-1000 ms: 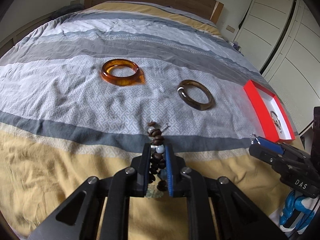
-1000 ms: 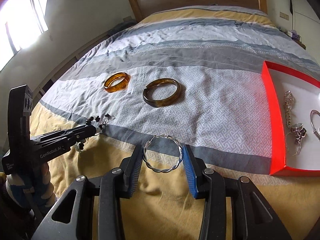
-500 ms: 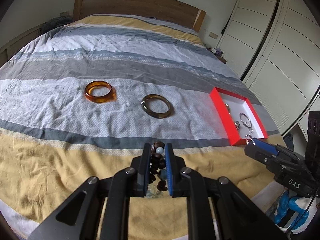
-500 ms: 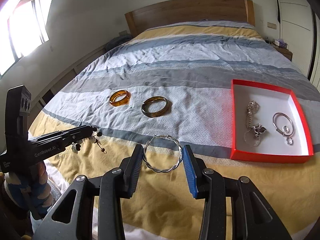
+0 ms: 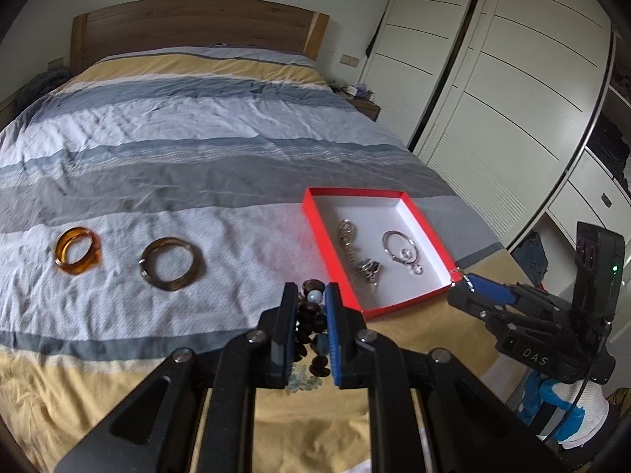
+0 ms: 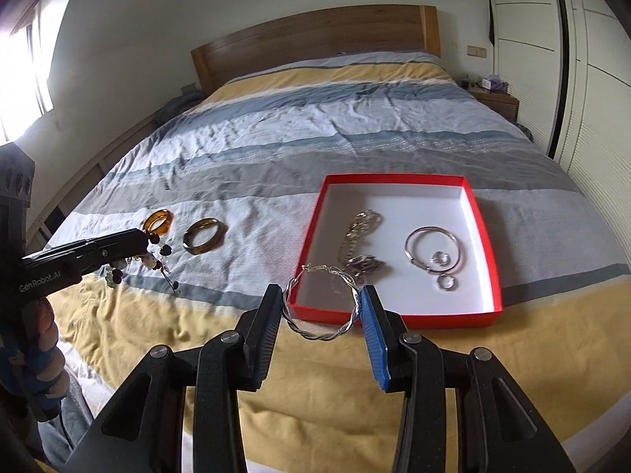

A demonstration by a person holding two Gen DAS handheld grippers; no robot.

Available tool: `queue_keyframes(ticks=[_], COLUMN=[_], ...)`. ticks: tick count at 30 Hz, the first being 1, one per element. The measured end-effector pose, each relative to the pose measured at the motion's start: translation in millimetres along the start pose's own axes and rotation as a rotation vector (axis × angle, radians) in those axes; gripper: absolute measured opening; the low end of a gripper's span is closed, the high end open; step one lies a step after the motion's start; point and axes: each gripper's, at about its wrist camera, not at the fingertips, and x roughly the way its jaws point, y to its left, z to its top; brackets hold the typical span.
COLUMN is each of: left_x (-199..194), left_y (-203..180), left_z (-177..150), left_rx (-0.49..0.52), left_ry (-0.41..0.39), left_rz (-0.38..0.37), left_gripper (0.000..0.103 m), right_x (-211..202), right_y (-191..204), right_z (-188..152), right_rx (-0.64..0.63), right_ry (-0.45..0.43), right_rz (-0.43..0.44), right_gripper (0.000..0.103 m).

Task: Organize jewelry
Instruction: 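Carry the bracelet and hoop into the red box while both tools open to drop them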

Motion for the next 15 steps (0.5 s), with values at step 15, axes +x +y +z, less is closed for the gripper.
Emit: queue_keyframes(ticks=[15], left_x=[139.1], left_y=[-69.7], left_z=[17.9], left_rx=[0.075], left_ry=[0.142], left_rz=[-0.070], left_gripper=[0.013], right_x=[65.5], right_y=[-89.8], right_z=[11.4], right_rx=[0.061], right_ry=[0.044], right_rz=[-0.070], right_gripper=[0.040])
